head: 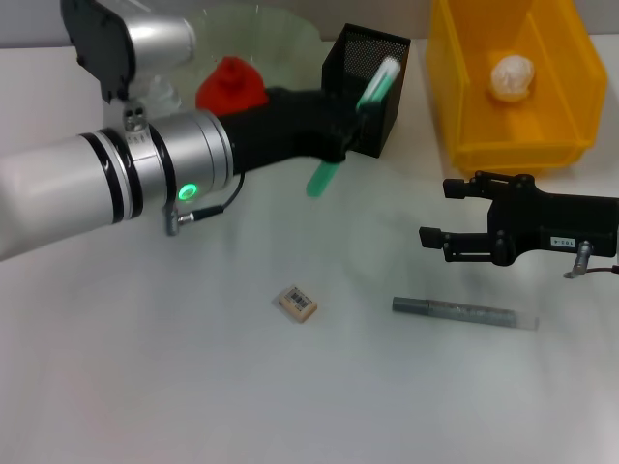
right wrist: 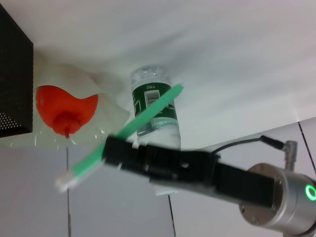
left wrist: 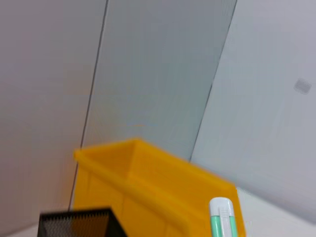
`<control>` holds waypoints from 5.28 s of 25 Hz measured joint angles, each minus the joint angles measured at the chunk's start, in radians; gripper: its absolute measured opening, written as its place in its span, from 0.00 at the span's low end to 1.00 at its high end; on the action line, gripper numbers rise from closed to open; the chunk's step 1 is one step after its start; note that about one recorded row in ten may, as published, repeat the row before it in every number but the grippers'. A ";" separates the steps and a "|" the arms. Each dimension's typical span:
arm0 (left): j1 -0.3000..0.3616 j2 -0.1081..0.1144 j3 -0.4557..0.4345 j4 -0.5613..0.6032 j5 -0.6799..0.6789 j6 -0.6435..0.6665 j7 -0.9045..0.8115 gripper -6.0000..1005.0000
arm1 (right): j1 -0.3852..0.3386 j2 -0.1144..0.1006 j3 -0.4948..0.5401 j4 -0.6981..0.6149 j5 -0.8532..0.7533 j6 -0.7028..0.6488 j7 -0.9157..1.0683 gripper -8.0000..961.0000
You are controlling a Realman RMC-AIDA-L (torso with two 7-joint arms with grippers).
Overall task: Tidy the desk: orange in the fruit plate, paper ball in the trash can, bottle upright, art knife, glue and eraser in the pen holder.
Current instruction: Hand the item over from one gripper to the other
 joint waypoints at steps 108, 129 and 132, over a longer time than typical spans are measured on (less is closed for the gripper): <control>-0.158 0.010 0.248 -0.861 -1.004 0.906 0.833 0.19 | 0.065 0.002 0.325 0.229 0.075 -0.544 0.133 0.86; -0.174 0.032 0.253 -0.870 -0.949 0.995 0.741 0.19 | 0.088 0.024 0.298 0.247 0.074 -0.596 0.146 0.85; -0.176 0.032 0.249 -0.869 -0.930 0.998 0.729 0.19 | 0.089 0.025 0.292 0.247 0.073 -0.600 0.146 0.84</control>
